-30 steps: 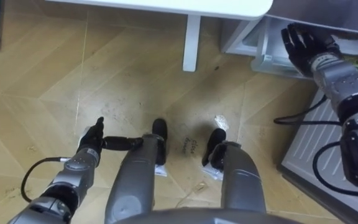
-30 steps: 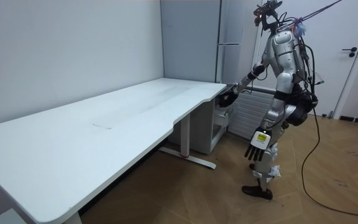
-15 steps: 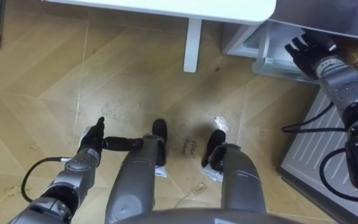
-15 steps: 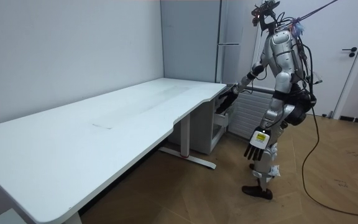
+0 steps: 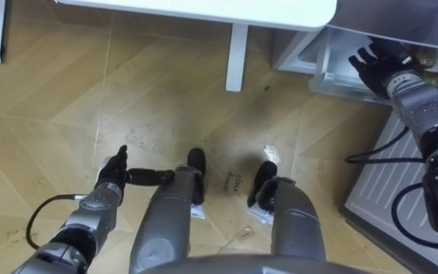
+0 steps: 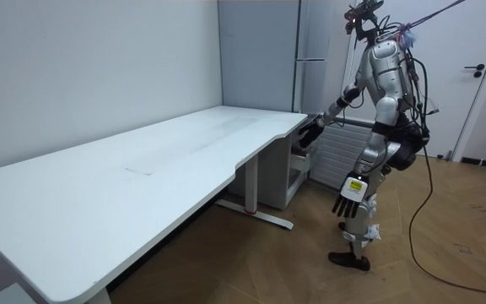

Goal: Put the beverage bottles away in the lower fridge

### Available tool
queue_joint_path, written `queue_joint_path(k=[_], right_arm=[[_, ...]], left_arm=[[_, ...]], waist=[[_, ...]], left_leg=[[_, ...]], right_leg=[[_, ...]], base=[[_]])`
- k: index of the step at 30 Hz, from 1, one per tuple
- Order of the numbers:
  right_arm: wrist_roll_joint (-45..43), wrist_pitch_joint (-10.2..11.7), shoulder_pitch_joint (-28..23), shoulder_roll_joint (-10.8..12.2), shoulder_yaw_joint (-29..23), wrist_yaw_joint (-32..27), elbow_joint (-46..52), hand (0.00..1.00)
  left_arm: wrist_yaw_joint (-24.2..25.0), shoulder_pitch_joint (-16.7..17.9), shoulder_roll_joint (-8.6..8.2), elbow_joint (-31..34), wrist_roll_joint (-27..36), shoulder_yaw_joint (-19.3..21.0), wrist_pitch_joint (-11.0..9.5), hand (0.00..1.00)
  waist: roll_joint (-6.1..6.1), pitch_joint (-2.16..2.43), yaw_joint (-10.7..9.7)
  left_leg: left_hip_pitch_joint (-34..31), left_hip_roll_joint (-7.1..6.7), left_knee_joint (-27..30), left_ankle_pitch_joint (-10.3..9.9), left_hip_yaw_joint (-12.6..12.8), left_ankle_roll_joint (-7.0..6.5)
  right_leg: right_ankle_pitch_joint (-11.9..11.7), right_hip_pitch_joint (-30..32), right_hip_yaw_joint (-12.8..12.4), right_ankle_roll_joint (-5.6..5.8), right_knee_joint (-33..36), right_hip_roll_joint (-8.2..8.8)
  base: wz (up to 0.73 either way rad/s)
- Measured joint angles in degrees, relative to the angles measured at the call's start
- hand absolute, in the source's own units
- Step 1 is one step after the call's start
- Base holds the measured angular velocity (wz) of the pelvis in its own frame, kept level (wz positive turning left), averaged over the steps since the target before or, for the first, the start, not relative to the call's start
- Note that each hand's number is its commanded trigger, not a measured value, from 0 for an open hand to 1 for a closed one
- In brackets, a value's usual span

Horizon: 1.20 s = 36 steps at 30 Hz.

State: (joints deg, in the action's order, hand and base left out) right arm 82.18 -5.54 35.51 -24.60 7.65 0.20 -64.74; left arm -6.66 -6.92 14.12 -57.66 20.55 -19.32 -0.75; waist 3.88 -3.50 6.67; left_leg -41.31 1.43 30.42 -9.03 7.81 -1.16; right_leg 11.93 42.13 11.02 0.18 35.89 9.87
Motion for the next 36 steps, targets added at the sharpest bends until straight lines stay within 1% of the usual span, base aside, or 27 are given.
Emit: queue_joint_path(k=[1,5,8,10,11,12,13,14,15,16,17,18,20,22,25,28,29,31,33,36], right_arm=[[0.14,0.48,-1.21,0.01,0.00,-0.35,2.19,0.00],[0.29,1.31,-5.09,0.02,-0.44,-1.05,7.80,0.00],[0.39,2.15,-7.91,0.02,-0.53,-2.18,11.55,0.00],[0.45,3.27,-10.59,0.04,-0.55,-2.22,13.24,0.00],[0.43,3.60,-11.44,0.04,-0.57,-2.22,13.59,0.00],[0.43,3.90,-12.97,0.08,-0.57,-2.21,13.79,0.00],[0.44,4.30,-14.75,0.16,-0.55,-2.29,13.98,0.00],[0.44,4.31,-15.59,0.19,-0.52,-2.53,14.15,0.00],[0.44,4.41,-16.87,0.19,-0.52,-2.81,14.33,0.00],[0.48,4.74,-18.08,0.25,-0.52,-3.25,14.36,0.00],[0.51,5.01,-18.79,0.34,-0.53,-3.32,14.44,0.00],[0.66,5.80,-20.01,0.73,-0.75,-3.77,14.56,0.00],[0.66,7.26,-22.10,2.51,-2.93,-5.51,15.74,0.00],[0.72,8.52,-24.24,4.63,-4.47,-7.11,16.86,0.00],[0.56,10.66,-26.23,6.06,-4.91,-9.28,16.89,0.00],[0.52,12.51,-28.14,6.52,-5.29,-11.89,18.05,0.00],[0.52,12.76,-28.28,6.53,-5.29,-12.32,18.15,0.00],[0.53,13.94,-28.31,6.69,-5.29,-13.91,18.34,0.00],[0.65,14.43,-28.32,6.77,-5.29,-14.73,18.62,0.00],[1.53,14.48,-28.27,6.81,-5.24,-16.26,18.63,0.00]], left_arm=[[-0.09,0.02,0.00,0.04,0.15,0.00,-0.01,0.00],[-0.75,0.41,0.04,0.27,0.22,0.06,-0.09,0.00],[-1.94,0.78,0.08,0.25,1.47,0.04,-0.23,0.00],[-2.30,1.91,0.08,0.22,2.59,0.08,-0.67,0.00],[-2.34,2.20,0.08,0.22,2.71,0.08,-0.82,0.00],[-2.36,2.75,0.07,0.20,3.53,0.06,-1.00,0.00],[-2.36,3.39,0.10,0.17,4.74,0.02,-1.03,0.00],[-2.40,3.81,0.16,0.17,5.14,0.02,-1.04,0.00],[-2.45,4.41,0.23,0.15,6.25,-0.02,-1.04,0.00],[-2.54,4.94,0.23,0.31,6.74,-0.10,-1.04,0.00],[-2.60,5.30,0.26,0.36,6.74,-0.09,-1.10,0.00],[-2.75,5.53,0.36,0.54,6.72,-0.08,-1.34,0.00],[-2.85,5.73,0.50,0.18,6.72,0.12,-1.59,0.00],[-3.32,6.79,0.49,0.16,6.71,0.76,-2.69,0.00],[-4.42,7.13,0.39,0.07,6.50,1.17,-3.58,0.00],[-4.47,7.25,0.35,0.08,6.11,1.15,-4.17,0.00],[-4.47,7.28,0.36,0.05,6.10,1.16,-4.25,0.00],[-4.50,7.37,0.35,-0.31,6.11,1.14,-4.50,0.00],[-4.55,7.42,0.35,-0.47,6.28,1.12,-4.60,0.00],[-4.57,7.46,0.30,-0.40,7.01,0.94,-4.58,0.00]], waist=[[0.00,0.00,-0.04],[-0.03,0.03,-0.67],[-0.02,0.27,-1.57],[-0.05,0.90,-1.94],[-0.05,0.90,-2.00],[-0.11,1.01,-2.09],[-0.31,1.53,-2.17],[-0.37,1.83,-2.10],[-0.41,1.93,-2.37],[-0.60,2.06,-3.15],[-0.65,2.18,-3.23],[-0.64,2.26,-3.47],[-0.65,2.26,-3.71],[-0.68,2.25,-4.26],[-0.84,2.25,-5.04],[-1.33,2.24,-5.14],[-1.42,2.24,-5.14],[-1.92,2.21,-5.14],[-2.23,2.22,-5.13],[-2.72,2.18,-5.15]], left_leg=[[-0.07,0.03,0.05,0.00,0.01,0.00],[-0.10,0.09,0.17,-0.01,0.01,0.00],[-0.06,0.09,0.22,-0.01,0.00,0.00],[0.26,0.15,0.22,-0.01,0.03,0.00],[0.59,0.20,0.20,-0.01,0.05,0.00],[1.30,0.37,0.06,-0.02,0.09,0.01],[1.79,0.82,-0.28,-0.08,0.10,0.08],[2.01,0.96,-0.54,-0.09,0.10,0.10],[2.67,1.03,-0.97,-0.08,0.14,0.10],[3.03,1.07,-1.16,-0.08,0.07,0.10],[3.07,1.11,-1.38,-0.08,0.04,0.10],[3.18,1.24,-1.37,-0.08,0.16,0.10],[3.39,1.48,-1.46,-0.08,0.67,0.10],[3.91,1.88,-1.89,-0.08,1.70,0.10],[4.19,2.05,-1.95,-0.08,2.18,0.10],[4.32,2.08,-1.94,-0.10,2.47,0.09],[4.37,2.08,-1.95,-0.10,2.58,0.08],[4.57,2.08,-2.12,-0.13,2.97,0.03],[4.40,2.08,-2.11,-0.15,3.08,0.03],[3.71,2.13,-1.84,-0.15,3.20,0.02]], right_leg=[[0.01,0.01,-0.04,0.01,-0.02,-0.06],[0.02,0.00,-0.22,0.03,-0.27,-0.23],[-0.01,-0.06,-0.24,0.06,-0.34,-0.23],[-0.11,-0.47,-0.25,0.11,-0.41,-0.32],[-0.16,-0.83,-0.25,0.12,-0.48,-0.38],[-0.25,-1.75,-0.23,0.17,-1.33,-0.61],[-0.74,-2.56,-0.15,0.19,-2.55,-1.21],[-1.00,-2.83,-0.11,0.14,-3.10,-1.44],[-1.30,-3.48,-0.21,0.13,-3.68,-1.65],[-1.39,-3.97,-0.19,0.18,-3.98,-1.76],[-1.41,-4.07,-0.21,0.20,-4.08,-1.82],[-1.59,-4.11,-0.37,0.21,-4.31,-1.99],[-1.92,-4.08,-0.89,0.19,-4.57,-2.28],[-2.49,-4.10,-1.96,0.21,-5.18,-2.83],[-2.61,-4.08,-2.40,0.15,-5.20,-2.99],[-2.71,-4.05,-2.71,0.21,-5.21,-3.01],[-2.74,-4.04,-2.84,0.24,-5.21,-3.02],[-2.82,-3.99,-3.17,0.32,-5.24,-3.01],[-2.82,-3.71,-3.28,0.34,-5.16,-3.01],[-2.83,-2.86,-3.43,0.32,-4.96,-3.07]], base=[[0.00],[0.00],[0.00],[-0.02],[-0.04],[-0.08],[-0.10],[-0.13],[-0.08],[-0.05],[-0.04],[-0.09],[-0.17],[-0.25],[-0.10],[-0.05],[-0.07],[-0.07],[-0.04],[-0.01]])
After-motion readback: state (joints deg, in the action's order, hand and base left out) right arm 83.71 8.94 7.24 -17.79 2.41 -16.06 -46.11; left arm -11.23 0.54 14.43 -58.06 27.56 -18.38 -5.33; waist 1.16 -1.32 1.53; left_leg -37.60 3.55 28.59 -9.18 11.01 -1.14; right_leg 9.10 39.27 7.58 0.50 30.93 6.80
